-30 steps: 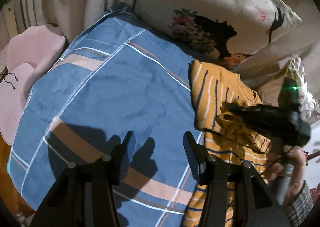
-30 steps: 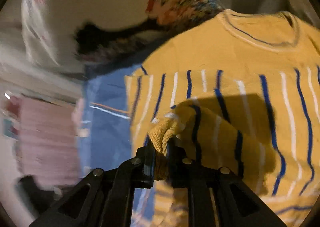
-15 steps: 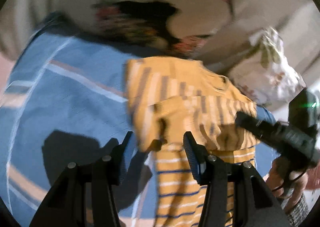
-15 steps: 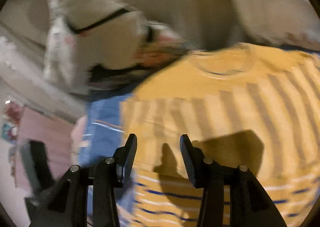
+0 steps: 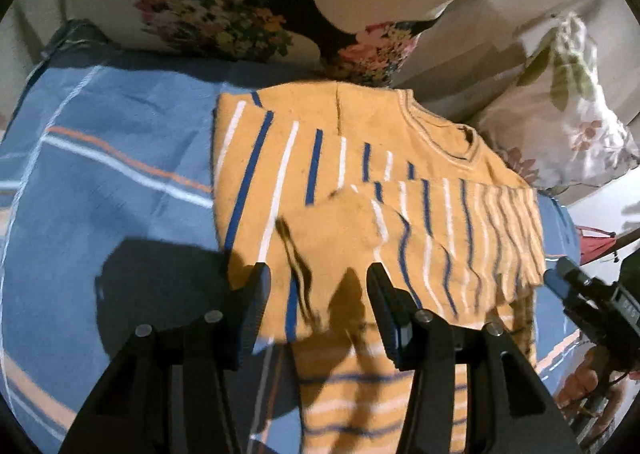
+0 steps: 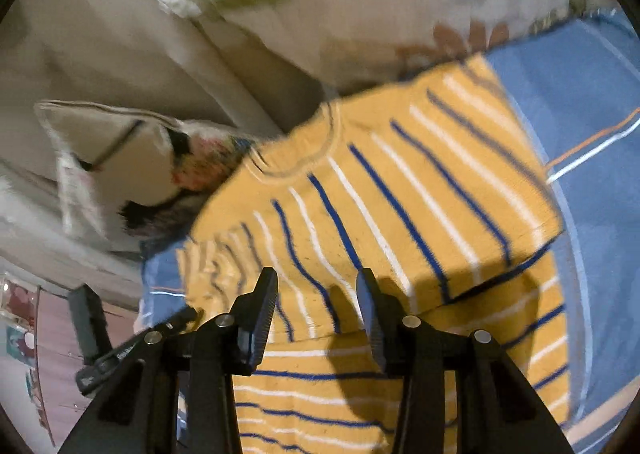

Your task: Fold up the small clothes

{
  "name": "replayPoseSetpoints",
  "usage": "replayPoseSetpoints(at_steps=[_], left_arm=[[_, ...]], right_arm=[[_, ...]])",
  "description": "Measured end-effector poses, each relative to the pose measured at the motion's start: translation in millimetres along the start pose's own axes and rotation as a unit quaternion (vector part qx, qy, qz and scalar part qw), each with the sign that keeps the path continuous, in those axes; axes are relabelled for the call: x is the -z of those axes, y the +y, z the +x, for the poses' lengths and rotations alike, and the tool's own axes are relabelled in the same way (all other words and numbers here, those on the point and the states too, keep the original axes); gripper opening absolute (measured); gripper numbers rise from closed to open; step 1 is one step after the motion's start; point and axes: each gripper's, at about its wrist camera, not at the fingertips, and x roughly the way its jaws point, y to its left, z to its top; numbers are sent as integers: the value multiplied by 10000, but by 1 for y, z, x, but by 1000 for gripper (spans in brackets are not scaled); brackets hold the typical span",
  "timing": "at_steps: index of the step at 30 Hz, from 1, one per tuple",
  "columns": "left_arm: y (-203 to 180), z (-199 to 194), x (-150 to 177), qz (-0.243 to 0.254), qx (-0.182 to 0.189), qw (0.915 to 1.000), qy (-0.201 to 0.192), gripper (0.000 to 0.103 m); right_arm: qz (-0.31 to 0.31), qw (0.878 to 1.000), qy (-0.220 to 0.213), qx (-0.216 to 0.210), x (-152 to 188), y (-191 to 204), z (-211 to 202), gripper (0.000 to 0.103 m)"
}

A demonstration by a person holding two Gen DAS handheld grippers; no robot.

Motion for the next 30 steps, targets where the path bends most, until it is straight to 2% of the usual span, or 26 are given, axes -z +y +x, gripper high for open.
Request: replayPoseSetpoints(at_steps=[1,2,3,5,7,9,11,13,16,18,21,23,26,30], left_arm=[[0,-10,8,-27,-12,10000,-53,49],[2,-18,13,3,21,10000,59,49],[5,-28,21,-61,4,10000,6,49],[12,-41,39,-273,-19,9996,-55,49],[19,-53,60,-501,-27,9987,-65,49],[22,-60,84,-741,-43,9972,-60,49],[24,-68,111,-909,-37,9959,-34,49],[22,-70,135,-1005,-98,9949,38,49],[19,-72,172,-1130,-70,9935,131,49],[16,-70,194,-1206,-43,9925,192,49],[14,-64,219,-1333,72,9905,340,49],[10,-66,230,-1376,175,9900,253,52],[6,-68,236,-1475,371,9879,299,55],[1,-71,242,-1533,640,9855,340,55]], right_arm=[[-99,9998,-165,14,2,2,-14,52],[-173,9994,-292,4,4,1,-26,54],[-241,9988,-413,-85,6,0,-39,54],[-165,9986,-355,-365,10,-6,-55,54],[255,9953,-335,-875,16,-24,-76,54],[536,9901,31,-1295,23,-40,-91,54],[385,9912,360,-1216,32,-46,-94,54],[-154,9958,660,-619,49,-55,-105,54],[-496,9916,1182,-165,82,-80,-114,54],[-507,9888,1399,-65,100,-101,-119,54],[-304,9842,1726,-238,125,-127,-121,54],[-208,9824,1815,-402,133,-133,-121,54],[-71,9748,2080,-803,149,-128,-110,54],[-193,9659,2386,-981,169,-115,-97,54]])
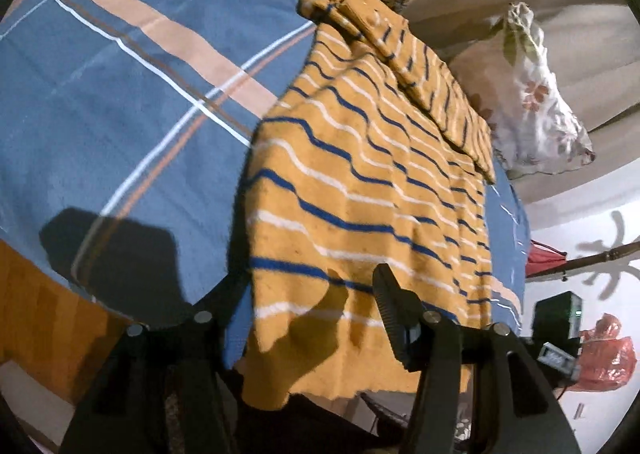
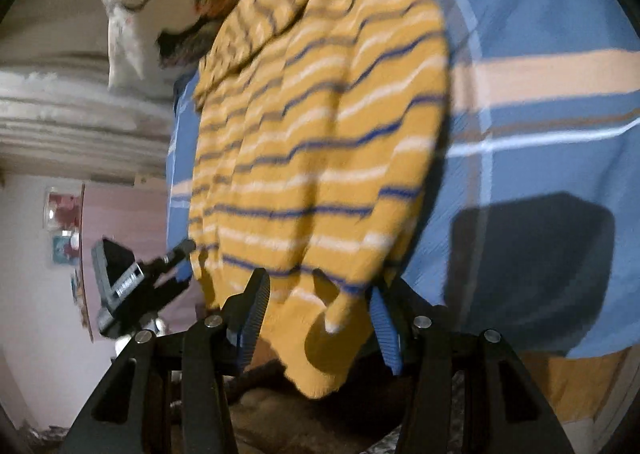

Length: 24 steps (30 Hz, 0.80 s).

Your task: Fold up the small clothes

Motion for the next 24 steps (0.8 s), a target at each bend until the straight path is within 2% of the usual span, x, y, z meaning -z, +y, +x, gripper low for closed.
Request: replayPoseSetpoints(at_steps=[3,4,5,6,7,8,12,17,20,24], left_arm=[[-5,3,4,6,84,9999,107,55],[-8,4,6,36,14,9999,123,47],[-10,5,7,89,-94,9998,134,21],[-12,7,7,122,-198,9995,197,7],[-12,8,7,83,-218,9995,235,9],[-11,5,8,11,-201,9996,183,9],[-9,-16,9,-106,-149,9998,-5,8],[-4,-52,17,-274,44,9995,-181,8],[-5,-64,28,-322,106,9993,-187,5],[-12,-68,34,-317,49,9992,-248,5]], right_arm=[[-82,9999,82,95,5,4,9,55],[-92,9999,59,130,5,5,10,53],[-71,9998,38,165,3,6,12,41],[-57,9996,27,265,2,7,12,30],[-61,9991,33,425,0,8,15,8],[-62,9989,54,466,-1,7,14,5],[-242,9996,113,104,2,8,0,4],[-538,9980,331,-92,18,7,-21,4],[-557,9971,470,-209,32,0,-33,4],[-414,9977,384,-366,30,-6,-41,4]])
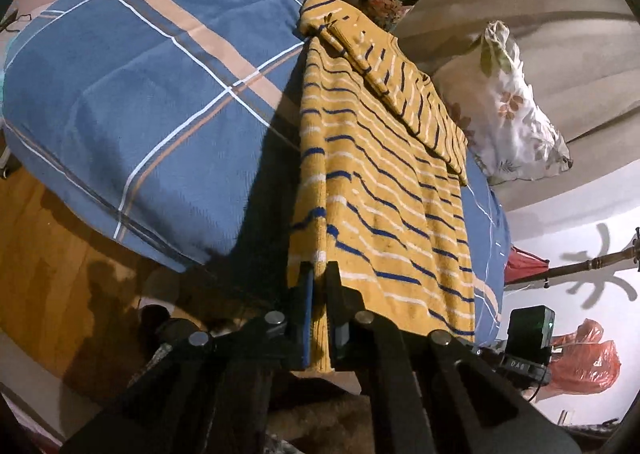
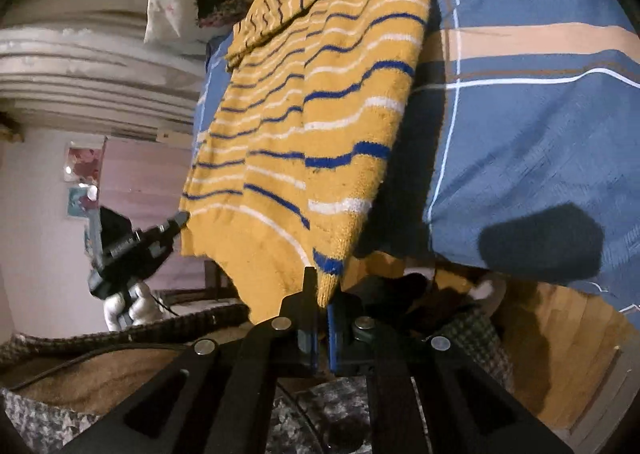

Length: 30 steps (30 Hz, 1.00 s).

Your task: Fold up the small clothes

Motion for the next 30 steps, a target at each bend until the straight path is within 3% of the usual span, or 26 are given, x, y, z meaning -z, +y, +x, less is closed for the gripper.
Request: replayPoseSetpoints(at_steps=[9,14,18,20,23,25,27,29,30], left_arm=[[-31,-16,-51,-2,151,9985,-519,5],[-63,0,-123,305,291,9959,-801,5],[-92,36,-196,602,359,9927,-979,0],[-105,59,-240,670,207,9908,-1155,0],[-117,97,-288,893,-358,9867,-1307,0],[-119,115,-304,933,-366,9884,-1144,0],[-120,121,-305,1062,-220,9885,-1054,1],[-119,125,-299,1314,-228,9868,-917,8],[-117,130,-294,1448,-259,9860,-790,12]], right_arm=[[-428,9978,-316,-386,-55,29,-24,4],[-318,9946,-740,-657,-122,47,-32,4],[-129,9911,-1203,-560,-204,54,-33,4],[52,9887,-1471,-288,-250,50,-28,4],[319,9822,-1804,415,-315,36,-10,7],[320,9742,-1831,1283,-346,29,5,7],[66,9750,-1780,1328,-352,36,11,13],[-389,9720,-1732,1541,-345,50,13,38],[-685,9674,-1730,1715,-337,58,12,41]])
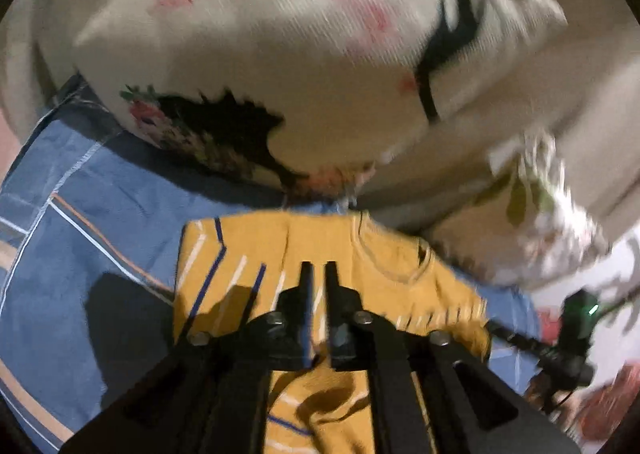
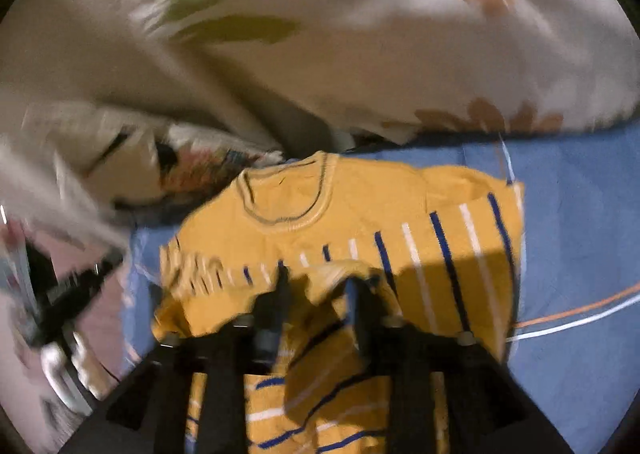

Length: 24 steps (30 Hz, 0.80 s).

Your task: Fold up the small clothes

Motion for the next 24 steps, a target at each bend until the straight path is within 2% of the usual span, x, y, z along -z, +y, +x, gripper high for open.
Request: replayPoseSetpoints(at_steps=[2,6,8,12,15,16,17,18,19,20,22,24], left_arm=[[3,8,12,181,4,9995,266,31],[6,16,43,380,262,9968,652,34],[6,20,58,481,427,9947,806,49],[-4,34,67,650,651,9906,1013,52],[-16,48,64,747,513,9896,1116,53],[-20,56,64,799,406,9881,1249,46],[-24,62,66,839,278,9868,1357,17],[-26,64,67,815,204,9864,1412,9],[-25,63,67,743,175,9873,1392,9],[-23,60,66,606,210,9890,1331,8],[-17,50,59,286,286,9921,1190,8],[-11,37,49,71,376,9944,990,7]], right_arm=[[-346,9993,-10,154,10,9,-9,41],[-589,9983,21,-3,34,11,-26,42],[-725,9973,86,-15,42,13,-22,45],[-945,9951,276,71,49,18,0,45],[-999,9941,249,330,46,23,24,45],[-996,9935,239,491,44,22,32,45],[-982,9934,253,527,43,21,38,44],[-939,9933,319,596,40,19,47,41],[-915,9932,347,639,39,19,51,21],[-901,9930,390,656,37,18,54,10],[-862,9936,439,589,33,16,52,8],[-883,9941,283,556,28,20,40,7]])
